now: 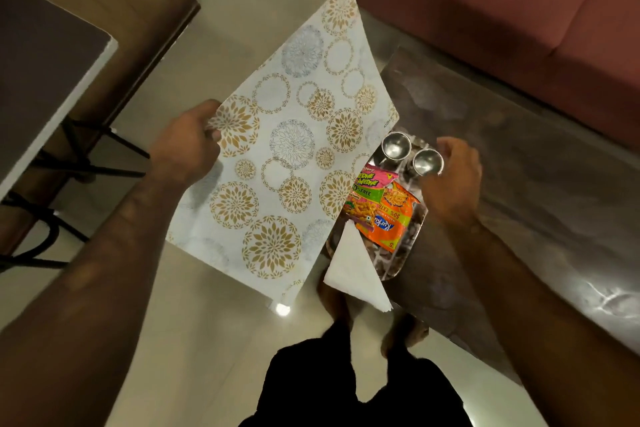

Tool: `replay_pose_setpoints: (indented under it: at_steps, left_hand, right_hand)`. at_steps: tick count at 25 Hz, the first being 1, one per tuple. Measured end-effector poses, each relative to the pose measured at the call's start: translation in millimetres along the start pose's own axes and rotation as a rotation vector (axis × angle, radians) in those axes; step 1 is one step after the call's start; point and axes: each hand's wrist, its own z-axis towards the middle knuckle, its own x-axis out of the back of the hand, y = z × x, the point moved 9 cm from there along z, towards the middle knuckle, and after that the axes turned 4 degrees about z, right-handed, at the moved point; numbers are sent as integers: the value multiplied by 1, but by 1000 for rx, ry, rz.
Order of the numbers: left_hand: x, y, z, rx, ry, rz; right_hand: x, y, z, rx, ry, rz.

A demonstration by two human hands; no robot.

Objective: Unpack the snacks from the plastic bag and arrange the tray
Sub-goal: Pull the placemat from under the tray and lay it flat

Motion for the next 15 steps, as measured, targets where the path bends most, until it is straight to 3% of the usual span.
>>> replay_pose_setpoints:
  at_steps: [5, 8, 12, 15]
  left_hand:
    - [51, 27, 1, -165, 42, -16]
    - [54, 50, -3, -271, -149, -172]
    - [36, 82, -17, -401, -350, -238]
    - [4, 84, -23, -350, -480, -296]
  right_hand:
    - [30, -72, 7, 143, -55, 63]
    - [40, -94, 11, 190, -132, 45]
    - [49, -69, 13, -5, -275, 259]
    - [63, -28, 2, -91, -272, 358]
